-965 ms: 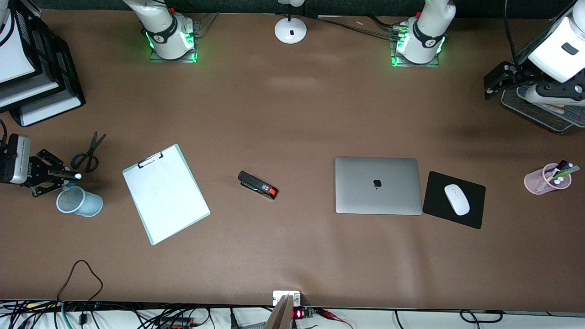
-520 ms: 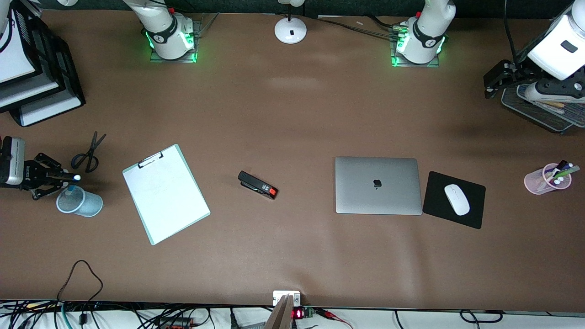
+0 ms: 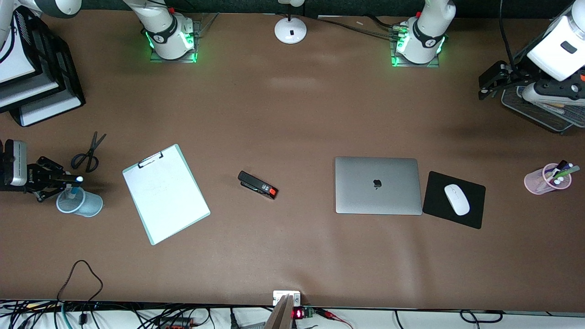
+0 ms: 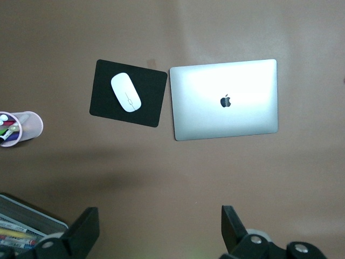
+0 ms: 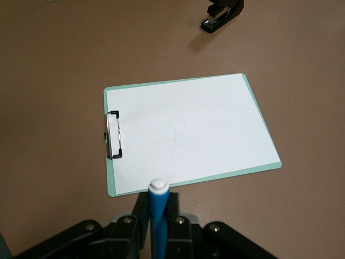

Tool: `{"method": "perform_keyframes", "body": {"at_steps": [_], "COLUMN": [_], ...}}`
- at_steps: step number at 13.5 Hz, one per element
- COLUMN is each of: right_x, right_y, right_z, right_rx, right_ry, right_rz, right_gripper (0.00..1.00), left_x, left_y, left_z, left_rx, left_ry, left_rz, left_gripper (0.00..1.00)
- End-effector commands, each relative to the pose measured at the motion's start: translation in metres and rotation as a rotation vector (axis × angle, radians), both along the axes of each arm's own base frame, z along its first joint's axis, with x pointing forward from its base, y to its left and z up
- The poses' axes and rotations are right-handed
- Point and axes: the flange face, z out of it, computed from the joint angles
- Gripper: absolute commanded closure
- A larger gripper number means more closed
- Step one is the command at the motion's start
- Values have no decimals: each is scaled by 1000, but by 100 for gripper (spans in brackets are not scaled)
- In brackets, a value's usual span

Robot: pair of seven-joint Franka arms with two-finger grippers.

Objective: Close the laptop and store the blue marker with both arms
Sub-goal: 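Lower the marker into the mesh cup and open the right gripper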

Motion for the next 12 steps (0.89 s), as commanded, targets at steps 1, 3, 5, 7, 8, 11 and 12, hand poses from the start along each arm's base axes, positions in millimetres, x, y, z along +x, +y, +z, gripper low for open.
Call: {"method": "perform_keyframes", "body": {"at_steps": [1, 3, 5, 7, 8, 11, 12], "right_x": [5, 8, 6, 4, 3, 2, 1], "right_y": [-12, -12, -21, -28, -31, -37, -39], "right_z": [-1, -5, -12, -19, -24, -38, -40], "right_rx": [44, 48, 50, 54, 56, 59, 60], "right_ry": [-24, -19, -12, -4, 2, 7, 9], "right_rz": [12, 20, 8, -2, -5, -16, -19], "right_gripper": [99, 99, 99, 99, 99, 98, 98], "left_x": [-3, -3, -2, -1, -1, 0, 0], "left_y": [8, 8, 6, 6, 6, 6, 6], "left_z": [-7, -8, -7, -6, -8, -8, -8], "left_rx": [-18, -18, -18, -17, -18, -17, -17], "left_ry": [2, 3, -9, -17, -14, -17, -18], "left_rz": [-7, -7, -11, -11, -11, -10, -10], "left_gripper": [0, 0, 0, 0, 0, 0, 0]}}
